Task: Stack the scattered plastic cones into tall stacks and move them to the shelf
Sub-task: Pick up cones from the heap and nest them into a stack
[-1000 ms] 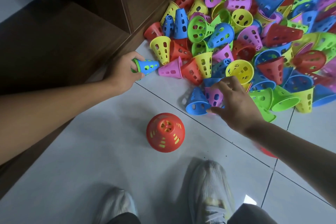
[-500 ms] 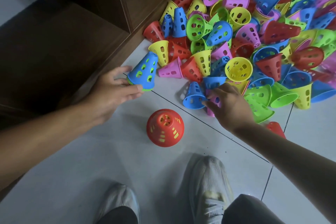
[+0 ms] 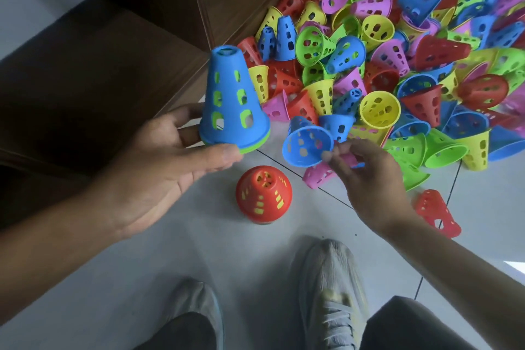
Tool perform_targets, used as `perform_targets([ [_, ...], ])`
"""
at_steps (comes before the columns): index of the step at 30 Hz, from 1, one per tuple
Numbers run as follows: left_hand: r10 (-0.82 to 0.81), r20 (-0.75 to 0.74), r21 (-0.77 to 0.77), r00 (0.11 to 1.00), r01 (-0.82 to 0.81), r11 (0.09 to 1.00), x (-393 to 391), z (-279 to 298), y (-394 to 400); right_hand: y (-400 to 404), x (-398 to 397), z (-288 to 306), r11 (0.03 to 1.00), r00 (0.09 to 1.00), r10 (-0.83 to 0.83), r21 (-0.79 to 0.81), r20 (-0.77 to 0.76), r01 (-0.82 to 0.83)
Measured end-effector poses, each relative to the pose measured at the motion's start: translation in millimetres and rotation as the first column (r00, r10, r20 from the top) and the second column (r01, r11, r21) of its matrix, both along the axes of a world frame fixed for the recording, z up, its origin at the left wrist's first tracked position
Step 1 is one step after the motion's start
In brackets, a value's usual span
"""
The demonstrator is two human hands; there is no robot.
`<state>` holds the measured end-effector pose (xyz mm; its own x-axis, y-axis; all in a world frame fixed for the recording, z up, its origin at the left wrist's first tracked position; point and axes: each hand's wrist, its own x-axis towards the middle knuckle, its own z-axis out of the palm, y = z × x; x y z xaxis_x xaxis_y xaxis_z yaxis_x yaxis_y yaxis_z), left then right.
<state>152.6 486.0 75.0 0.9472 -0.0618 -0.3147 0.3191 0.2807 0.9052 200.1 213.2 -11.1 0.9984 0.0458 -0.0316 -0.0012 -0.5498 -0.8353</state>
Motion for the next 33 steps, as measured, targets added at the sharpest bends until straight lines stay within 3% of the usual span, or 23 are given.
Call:
perform_targets([
  [4, -0.101, 0.092, 0.127, 0.991, 0.089, 0.988, -13.5, 5.0, -1.9, 6.7, -18.0, 26.7, 0.977, 0.998, -0.044, 0.207, -0.037, 0.051],
  [8, -0.183, 0.125, 0.335, 0.975, 0.132, 0.933, -24.1, -0.3, -6.1, 11.1, -33.1, 49.9, 0.972, 0.996, -0.076, 0.227, 0.037, 0.066],
  [11, -0.232, 0.145, 0.534, 0.962, 0.121, 0.836, -29.6, -14.1, -7.2, 11.7, -41.8, 62.6, 0.985, 0.985, -0.077, 0.163, 0.157, 0.051],
  [18, -0.287, 0.167, 0.691, 0.943, 0.096, 0.717, -31.3, -35.5, -14.8, 8.1, -55.1, 76.3, 0.983, 0.848, 0.142, -0.171, 0.510, -0.062],
  [23, -0.340, 0.092, 0.698, 0.936, 0.183, 0.692, -35.8, -43.3, -15.1, 2.6, -56.0, 76.8, 0.886, 0.624, 0.389, -0.460, 0.678, -0.052],
  [26, -0.331, 0.069, 0.648, 0.941, 0.210, 0.732, -39.6, -39.7, -9.4, 1.9, -53.9, 78.9, 0.825, 0.509, 0.499, -0.565, 0.701, -0.031],
  [33, -0.305, 0.200, 0.456, 0.931, 0.187, 0.870, -28.7, -3.5, -13.9, 6.7, -47.8, 79.1, 0.739, 0.408, 0.625, -0.672, 0.666, -0.034],
])
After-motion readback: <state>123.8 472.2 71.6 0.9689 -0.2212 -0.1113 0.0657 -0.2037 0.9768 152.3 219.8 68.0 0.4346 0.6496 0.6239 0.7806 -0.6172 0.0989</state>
